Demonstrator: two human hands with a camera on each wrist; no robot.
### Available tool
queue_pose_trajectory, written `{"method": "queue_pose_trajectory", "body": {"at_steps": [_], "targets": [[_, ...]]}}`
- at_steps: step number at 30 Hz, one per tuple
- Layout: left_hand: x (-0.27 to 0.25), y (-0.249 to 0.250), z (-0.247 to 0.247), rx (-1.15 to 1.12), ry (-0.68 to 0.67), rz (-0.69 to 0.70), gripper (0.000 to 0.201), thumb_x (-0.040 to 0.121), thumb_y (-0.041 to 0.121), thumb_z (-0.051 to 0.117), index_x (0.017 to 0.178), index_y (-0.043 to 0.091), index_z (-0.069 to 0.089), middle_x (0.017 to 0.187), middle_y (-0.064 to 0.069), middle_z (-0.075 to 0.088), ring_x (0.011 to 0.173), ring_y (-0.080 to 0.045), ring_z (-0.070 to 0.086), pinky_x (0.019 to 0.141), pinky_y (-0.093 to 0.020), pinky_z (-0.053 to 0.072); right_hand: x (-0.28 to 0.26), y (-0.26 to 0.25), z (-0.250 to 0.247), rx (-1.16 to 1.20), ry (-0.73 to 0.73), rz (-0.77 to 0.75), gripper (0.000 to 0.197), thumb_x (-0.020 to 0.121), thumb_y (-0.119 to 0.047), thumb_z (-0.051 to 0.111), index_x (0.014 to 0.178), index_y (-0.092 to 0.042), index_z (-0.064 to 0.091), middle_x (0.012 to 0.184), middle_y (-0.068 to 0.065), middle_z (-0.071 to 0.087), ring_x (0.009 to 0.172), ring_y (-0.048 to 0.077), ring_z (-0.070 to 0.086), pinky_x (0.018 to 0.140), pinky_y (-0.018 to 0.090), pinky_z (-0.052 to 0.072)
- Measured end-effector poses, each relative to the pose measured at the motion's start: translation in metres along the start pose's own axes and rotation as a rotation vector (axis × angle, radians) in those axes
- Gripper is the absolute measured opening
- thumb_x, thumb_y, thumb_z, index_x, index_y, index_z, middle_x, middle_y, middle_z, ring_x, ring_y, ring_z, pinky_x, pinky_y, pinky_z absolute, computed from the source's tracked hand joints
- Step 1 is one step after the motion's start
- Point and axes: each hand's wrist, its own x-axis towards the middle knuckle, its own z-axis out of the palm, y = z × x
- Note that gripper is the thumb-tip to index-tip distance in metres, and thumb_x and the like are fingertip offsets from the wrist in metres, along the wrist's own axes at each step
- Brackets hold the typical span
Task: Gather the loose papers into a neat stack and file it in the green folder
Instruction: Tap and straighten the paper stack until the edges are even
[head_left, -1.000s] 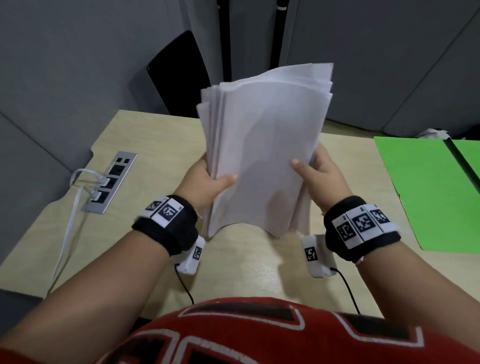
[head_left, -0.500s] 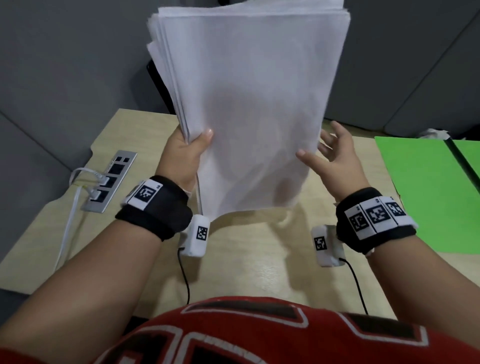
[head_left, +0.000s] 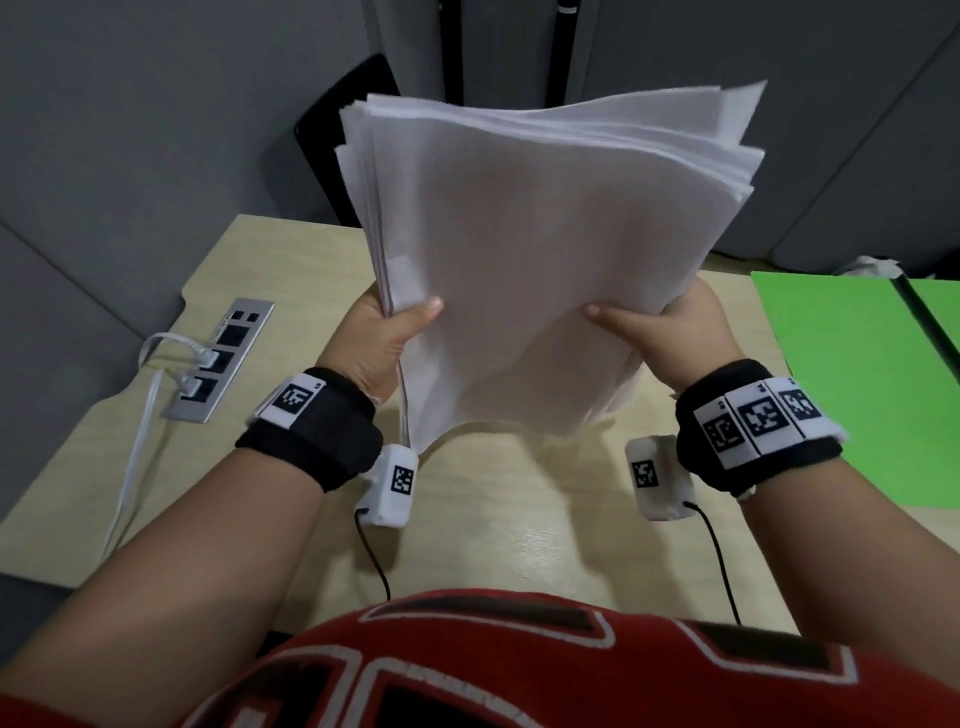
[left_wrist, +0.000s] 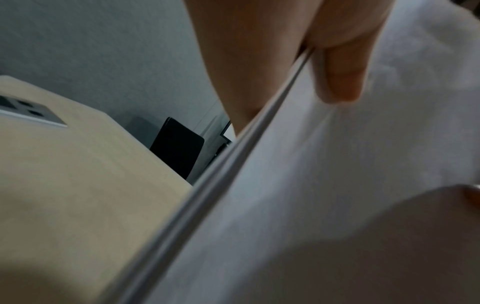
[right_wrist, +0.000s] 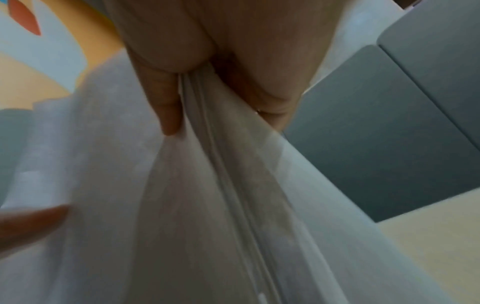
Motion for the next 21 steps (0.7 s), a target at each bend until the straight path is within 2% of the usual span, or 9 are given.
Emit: {"method": "queue_pose_trajectory", "body": {"at_steps": [4,7,9,12,13,15,17,19,21], "targets": [[0.003,0.008,-0.004,0.025,0.066,0.059,0.03,0.075,0.005,0.067,0.101,0.019,0.062,0.1,-0.003,0.073,0.099,-0.026,0.068,0.09,-0.046,0.053,-0.001,-0.009,0.003,-0.255,0.089,-0.088,0.01,0.081,-0.018,0.072,0.088,-0.01,0.071,0.083,0.008,0.069,0.084,0.026,0.067,0.079,0.042,0.055],[0.007,0.026,-0.011,0.093,0.163,0.234,0.037,0.076,0.003,0.069,0.105,0.021,0.054,0.099,-0.002,0.065,0.092,-0.018,0.064,0.08,-0.039,0.053,0.0,-0.015,0.001,-0.458,0.149,-0.249,0.012,0.084,-0.02,0.065,0.076,-0.011,0.063,0.07,0.006,0.06,0.074,0.03,0.059,0.063,0.034,0.042],[0.009,0.04,-0.014,0.393,0.216,0.389,0.049,0.071,0.013,0.074,0.114,0.026,0.052,0.106,0.002,0.061,0.094,-0.011,0.06,0.084,-0.031,0.051,0.0,-0.019,0.002,-0.584,0.163,-0.354,0.023,0.084,-0.016,0.064,0.066,-0.016,0.049,0.063,0.004,0.049,0.065,0.028,0.048,0.057,0.031,0.028],[0.008,0.063,-0.009,0.987,0.166,0.619,0.053,0.069,0.029,0.073,0.12,0.031,0.056,0.118,0.009,0.061,0.108,-0.009,0.056,0.094,-0.028,0.045,0.0,-0.025,0.008,-0.734,0.145,-0.557,0.037,0.077,-0.009,0.064,0.067,-0.029,0.034,0.057,-0.007,0.034,0.056,0.024,0.039,0.06,0.029,0.027],[0.009,0.067,-0.005,1.012,0.077,0.628,0.053,0.07,0.027,0.074,0.12,0.031,0.058,0.116,0.013,0.063,0.108,-0.005,0.057,0.094,-0.025,0.044,0.001,-0.025,0.012,-0.76,0.117,-0.61,0.041,0.075,-0.008,0.064,0.069,-0.033,0.032,0.055,-0.009,0.029,0.055,0.022,0.034,0.061,0.03,0.027],[0.005,0.065,0.007,0.765,-0.079,0.5,0.044,0.074,0.013,0.076,0.113,0.028,0.061,0.1,0.021,0.068,0.095,0.01,0.06,0.086,-0.014,0.045,-0.001,-0.026,0.019,-0.8,0.084,-0.66,0.039,0.076,-0.01,0.065,0.069,-0.035,0.035,0.054,-0.011,0.024,0.056,0.017,0.03,0.062,0.031,0.027],[0.007,0.054,0.009,0.638,-0.05,0.395,0.031,0.08,0.007,0.072,0.099,0.029,0.065,0.084,0.025,0.069,0.083,0.012,0.062,0.077,-0.013,0.048,-0.002,-0.026,0.022,-0.791,0.104,-0.659,0.028,0.078,-0.018,0.066,0.068,-0.03,0.042,0.055,-0.012,0.029,0.056,0.018,0.035,0.065,0.032,0.029],[0.01,0.041,0.002,0.636,0.025,0.357,0.023,0.085,0.009,0.067,0.092,0.031,0.066,0.08,0.024,0.068,0.079,0.009,0.063,0.075,-0.014,0.05,-0.003,-0.025,0.02,-0.79,0.154,-0.533,0.009,0.079,-0.032,0.064,0.083,-0.029,0.056,0.07,-0.012,0.052,0.074,0.024,0.053,0.077,0.035,0.03],[0.014,0.031,-0.011,0.528,0.08,0.315,0.018,0.088,0.009,0.064,0.096,0.025,0.066,0.08,0.024,0.069,0.076,0.013,0.063,0.072,-0.01,0.049,-0.003,-0.016,0.013,-0.753,0.278,-0.4,0.042,0.076,-0.043,0.065,0.115,-0.032,0.056,0.113,-0.008,0.06,0.112,0.02,0.052,0.093,0.036,0.03]]}}
